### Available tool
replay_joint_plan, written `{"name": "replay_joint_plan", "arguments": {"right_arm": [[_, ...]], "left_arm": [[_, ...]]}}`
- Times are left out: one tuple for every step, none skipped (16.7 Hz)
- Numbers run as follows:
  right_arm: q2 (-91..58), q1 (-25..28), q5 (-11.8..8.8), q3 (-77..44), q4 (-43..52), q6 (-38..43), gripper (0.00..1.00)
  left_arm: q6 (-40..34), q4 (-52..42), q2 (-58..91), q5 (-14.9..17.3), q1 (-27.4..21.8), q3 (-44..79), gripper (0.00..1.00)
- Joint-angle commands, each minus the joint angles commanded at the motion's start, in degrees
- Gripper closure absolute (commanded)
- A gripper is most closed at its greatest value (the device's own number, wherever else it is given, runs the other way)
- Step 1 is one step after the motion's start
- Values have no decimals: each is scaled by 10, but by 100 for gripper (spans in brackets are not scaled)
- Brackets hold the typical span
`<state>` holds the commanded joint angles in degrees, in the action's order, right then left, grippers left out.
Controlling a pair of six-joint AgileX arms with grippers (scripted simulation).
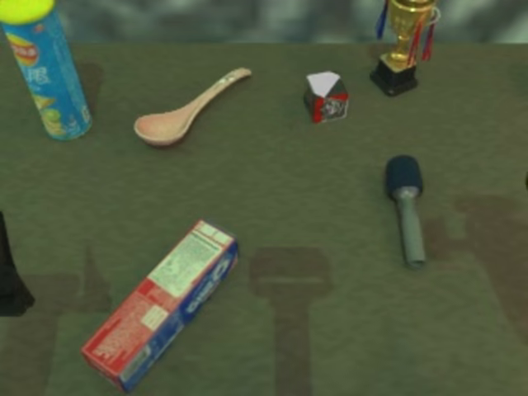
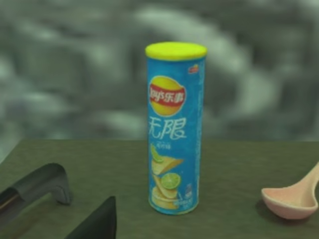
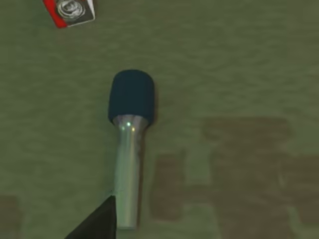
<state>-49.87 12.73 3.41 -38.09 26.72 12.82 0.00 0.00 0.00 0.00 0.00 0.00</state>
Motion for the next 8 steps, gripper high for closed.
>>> {"name": "replay_joint_plan", "arguments": {"right_arm": [[-62,14,3,-46,27,16,0],[-123,28,6,-92,54,33,0],[-184,42,9,-137,80,49,0],[-244,55,12,-181,106,64,0],[-302,68,15,-223,132,79,0],[-358,80,18,-263,157,93,0],[-410,92,22,-300,180,106,0],[-459,103,25,-334,203,118,0]], "left_arm": [[0,0,0,0,0,0,0],[0,0,0,0,0,0,0],[0,0,0,0,0,0,0],[0,0,0,0,0,0,0],[0,0,0,0,0,0,0],[0,0,0,0,0,0,0],[0,0,0,0,0,0,0],[0,0,0,0,0,0,0]]}}
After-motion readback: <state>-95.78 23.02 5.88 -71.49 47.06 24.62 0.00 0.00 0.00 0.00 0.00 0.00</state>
